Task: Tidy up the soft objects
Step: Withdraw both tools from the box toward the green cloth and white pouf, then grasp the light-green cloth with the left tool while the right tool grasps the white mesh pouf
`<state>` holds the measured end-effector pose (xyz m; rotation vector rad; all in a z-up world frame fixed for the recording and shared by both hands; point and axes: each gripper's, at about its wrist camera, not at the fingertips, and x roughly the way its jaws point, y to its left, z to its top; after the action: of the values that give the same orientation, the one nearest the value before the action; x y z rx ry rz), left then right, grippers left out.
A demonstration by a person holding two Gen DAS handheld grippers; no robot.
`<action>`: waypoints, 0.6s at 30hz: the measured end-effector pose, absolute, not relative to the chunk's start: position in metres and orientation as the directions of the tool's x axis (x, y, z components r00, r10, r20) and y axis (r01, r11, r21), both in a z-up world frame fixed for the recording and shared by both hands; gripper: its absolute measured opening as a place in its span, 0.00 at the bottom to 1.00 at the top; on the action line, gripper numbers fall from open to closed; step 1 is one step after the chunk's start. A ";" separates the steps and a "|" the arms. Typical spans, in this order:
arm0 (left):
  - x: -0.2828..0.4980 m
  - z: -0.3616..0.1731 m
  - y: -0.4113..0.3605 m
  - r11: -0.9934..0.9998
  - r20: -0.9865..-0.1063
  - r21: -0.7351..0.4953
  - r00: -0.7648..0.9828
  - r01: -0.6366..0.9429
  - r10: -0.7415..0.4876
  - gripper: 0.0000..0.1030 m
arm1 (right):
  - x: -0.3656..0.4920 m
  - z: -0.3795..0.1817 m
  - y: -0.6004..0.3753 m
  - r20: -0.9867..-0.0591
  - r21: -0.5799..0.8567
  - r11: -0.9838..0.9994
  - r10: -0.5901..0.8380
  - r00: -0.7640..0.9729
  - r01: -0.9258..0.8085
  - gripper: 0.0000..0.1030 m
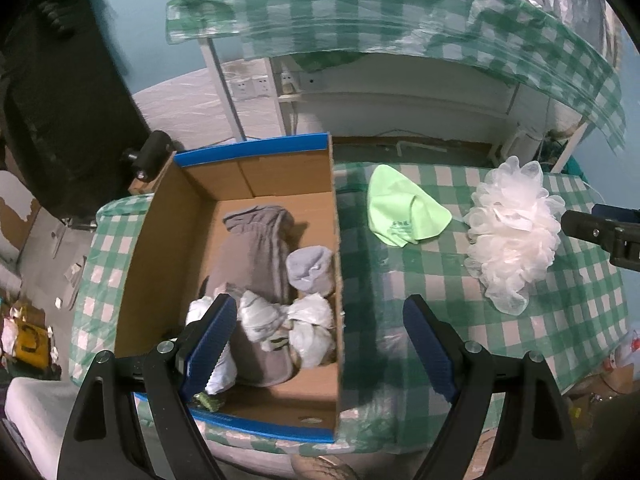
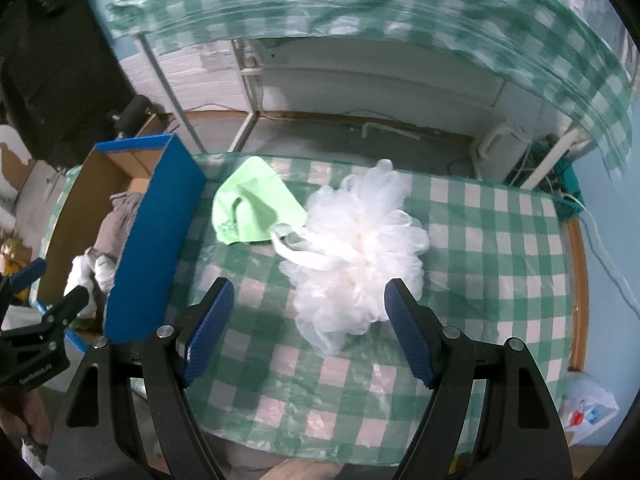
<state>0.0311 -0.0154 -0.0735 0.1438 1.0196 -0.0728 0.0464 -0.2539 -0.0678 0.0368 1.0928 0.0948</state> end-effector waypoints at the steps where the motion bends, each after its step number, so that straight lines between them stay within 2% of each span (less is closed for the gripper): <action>1: 0.034 -0.074 -0.019 0.988 -0.855 0.085 0.519 0.130 0.005 0.84 | 0.048 -0.068 -0.257 -0.886 0.077 0.996 0.093 0.455 -0.054 0.75; 10: 0.067 -0.090 -0.052 0.976 -0.873 0.146 0.485 0.162 0.050 0.84 | 0.080 -0.081 -0.268 -0.905 0.045 0.997 0.067 0.420 -0.063 0.75; 18: 0.100 -0.108 -0.062 0.982 -0.913 0.095 0.407 0.161 0.021 0.84 | 0.107 -0.094 -0.275 -0.931 0.032 0.995 0.063 0.359 -0.091 0.75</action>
<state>0.1003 -0.0616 -0.1081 0.1778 1.1494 -0.0887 0.1067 -0.2747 -0.0942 -0.0267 1.1998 0.0993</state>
